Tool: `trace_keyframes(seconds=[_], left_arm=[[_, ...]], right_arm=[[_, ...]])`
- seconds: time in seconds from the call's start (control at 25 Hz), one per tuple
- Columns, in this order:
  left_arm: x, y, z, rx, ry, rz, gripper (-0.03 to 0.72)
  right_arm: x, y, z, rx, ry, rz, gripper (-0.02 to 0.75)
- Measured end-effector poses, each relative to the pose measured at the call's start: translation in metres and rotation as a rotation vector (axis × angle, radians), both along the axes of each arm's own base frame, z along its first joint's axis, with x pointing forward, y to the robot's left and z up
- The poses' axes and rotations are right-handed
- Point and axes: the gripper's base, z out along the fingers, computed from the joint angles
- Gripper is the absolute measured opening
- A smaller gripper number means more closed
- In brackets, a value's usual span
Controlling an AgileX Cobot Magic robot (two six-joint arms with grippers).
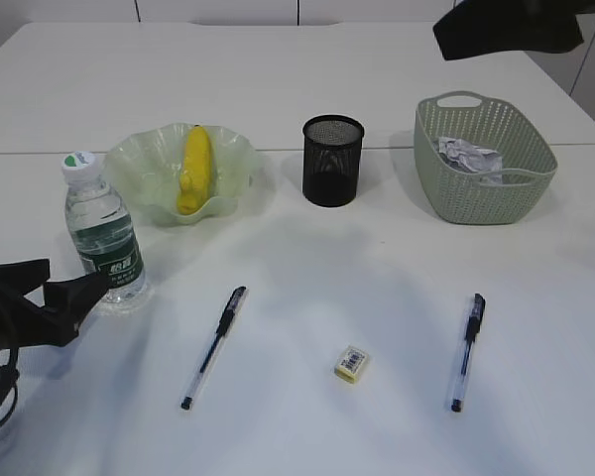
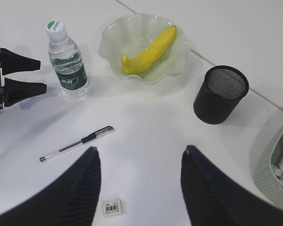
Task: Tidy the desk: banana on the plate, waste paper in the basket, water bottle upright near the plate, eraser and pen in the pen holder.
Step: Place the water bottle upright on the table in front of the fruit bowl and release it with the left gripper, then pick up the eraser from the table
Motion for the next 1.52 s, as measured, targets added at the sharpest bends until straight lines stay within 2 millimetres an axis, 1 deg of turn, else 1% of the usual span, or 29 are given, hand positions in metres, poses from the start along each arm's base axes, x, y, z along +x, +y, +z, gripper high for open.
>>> trace_keyframes(seconds=[0.16, 0.32, 0.48, 0.68, 0.96, 1.32, 1.44, 1.52], left_arm=[[-0.005, 0.0, 0.011, -0.003, -0.037, 0.0, 0.592], [-0.014, 0.002, 0.022, -0.008, -0.066, 0.0, 0.591], [-0.019, 0.002, 0.034, -0.02, -0.105, 0.004, 0.591], [-0.021, 0.003, 0.043, -0.035, -0.115, 0.012, 0.591], [-0.028, 0.005, 0.062, -0.028, -0.124, 0.024, 0.591], [-0.043, 0.009, 0.092, -0.029, -0.144, 0.061, 0.591], [-0.043, 0.011, 0.105, -0.014, -0.137, 0.072, 0.591], [-0.041, 0.011, 0.117, 0.001, -0.142, 0.075, 0.591]], right_arm=[[0.0, 0.0, 0.0, 0.006, 0.006, -0.008, 0.408], [-0.003, -0.001, 0.003, 0.015, 0.001, -0.015, 0.408], [-0.01, -0.004, 0.009, 0.02, -0.021, -0.021, 0.405], [-0.017, -0.007, 0.013, 0.013, -0.024, -0.018, 0.374], [-0.032, -0.015, 0.022, -0.003, -0.043, -0.046, 0.368], [-0.045, -0.02, 0.026, -0.012, -0.02, -0.063, 0.366], [-0.047, -0.023, 0.026, -0.021, -0.011, -0.082, 0.366], [-0.05, -0.024, 0.027, -0.026, -0.006, -0.088, 0.366]])
